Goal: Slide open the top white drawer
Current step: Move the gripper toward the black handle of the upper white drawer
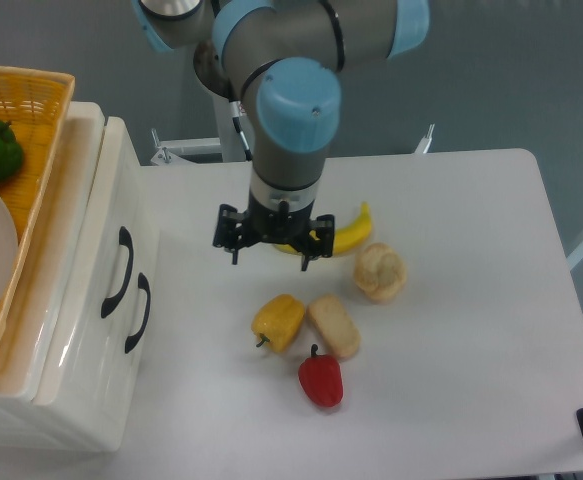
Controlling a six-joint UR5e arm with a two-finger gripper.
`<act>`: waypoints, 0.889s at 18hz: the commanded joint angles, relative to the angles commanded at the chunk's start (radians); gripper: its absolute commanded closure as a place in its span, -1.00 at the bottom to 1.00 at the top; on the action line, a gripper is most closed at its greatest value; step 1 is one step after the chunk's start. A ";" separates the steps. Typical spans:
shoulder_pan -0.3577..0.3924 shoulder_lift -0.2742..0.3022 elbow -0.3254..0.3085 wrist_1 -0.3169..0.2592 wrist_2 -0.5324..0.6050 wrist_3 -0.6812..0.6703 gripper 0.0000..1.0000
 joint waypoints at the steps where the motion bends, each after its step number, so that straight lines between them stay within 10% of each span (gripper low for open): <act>1: -0.002 -0.002 0.002 0.000 -0.017 0.000 -1.00; 16: -0.028 -0.035 0.009 -0.003 -0.176 -0.184 -1.00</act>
